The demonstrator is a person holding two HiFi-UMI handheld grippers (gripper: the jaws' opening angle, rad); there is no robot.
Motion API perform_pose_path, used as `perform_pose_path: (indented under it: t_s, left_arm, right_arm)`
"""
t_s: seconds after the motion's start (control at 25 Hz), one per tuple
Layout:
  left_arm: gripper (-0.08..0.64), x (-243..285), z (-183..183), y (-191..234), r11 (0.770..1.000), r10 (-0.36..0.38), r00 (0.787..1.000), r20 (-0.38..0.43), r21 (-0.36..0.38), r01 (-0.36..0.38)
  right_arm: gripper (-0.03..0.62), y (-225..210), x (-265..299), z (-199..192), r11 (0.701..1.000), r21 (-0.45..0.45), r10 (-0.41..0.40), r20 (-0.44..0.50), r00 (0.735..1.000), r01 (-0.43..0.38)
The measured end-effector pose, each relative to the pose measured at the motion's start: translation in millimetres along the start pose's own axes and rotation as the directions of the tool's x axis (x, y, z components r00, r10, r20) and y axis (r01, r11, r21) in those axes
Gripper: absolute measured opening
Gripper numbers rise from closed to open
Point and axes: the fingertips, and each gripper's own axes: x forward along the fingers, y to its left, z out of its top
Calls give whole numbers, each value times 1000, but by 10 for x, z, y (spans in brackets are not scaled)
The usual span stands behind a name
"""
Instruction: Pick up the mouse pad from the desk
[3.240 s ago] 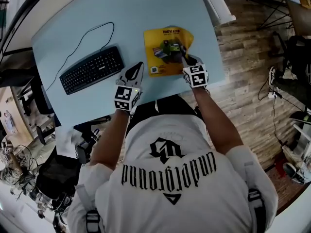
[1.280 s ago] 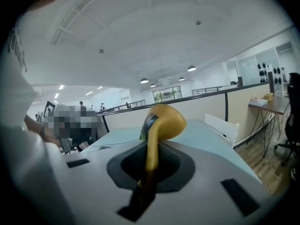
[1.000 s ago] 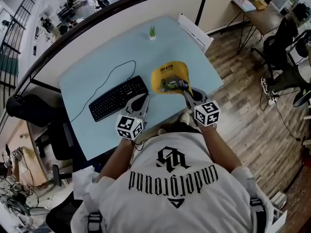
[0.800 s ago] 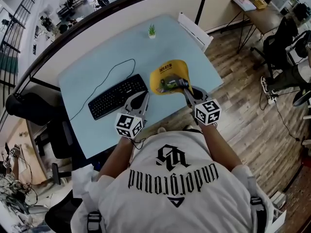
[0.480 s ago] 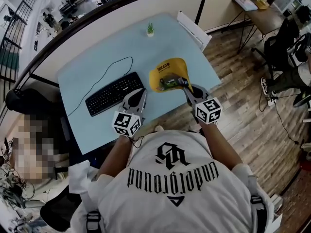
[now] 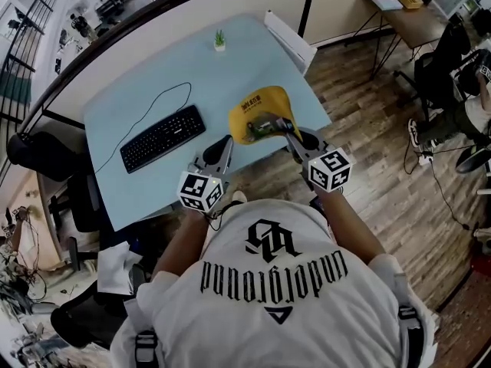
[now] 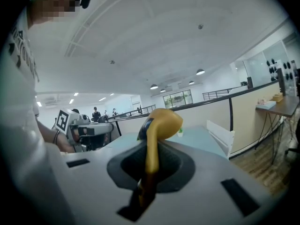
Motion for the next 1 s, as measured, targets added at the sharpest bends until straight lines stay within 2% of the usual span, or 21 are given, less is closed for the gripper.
perform_pose_path:
  t_s: [0.2,0.48,0.8,1.0]
  left_arm:
    - [8,50,-89,-401,1000,19,1000,0,6,-19]
    - [8,-96,-196,-860,996,93,996,3,11,-93]
    - [8,-419,-204,-1172,986,167,986,3,29,-167]
    - [8,-607,-156,-1225,983,178,984,10,33,-178]
  right_arm:
    - [21,-134,-397,-67,1000,-17,15,10,1000,-15]
    - [21,-179,-821,-226,997,-35,74,5,997,-74]
    - [21,-55,-1075,-355,988,-38,147,1,989,-147]
    - [21,167,-1134,-369,980,-61,190,-3,982,-189]
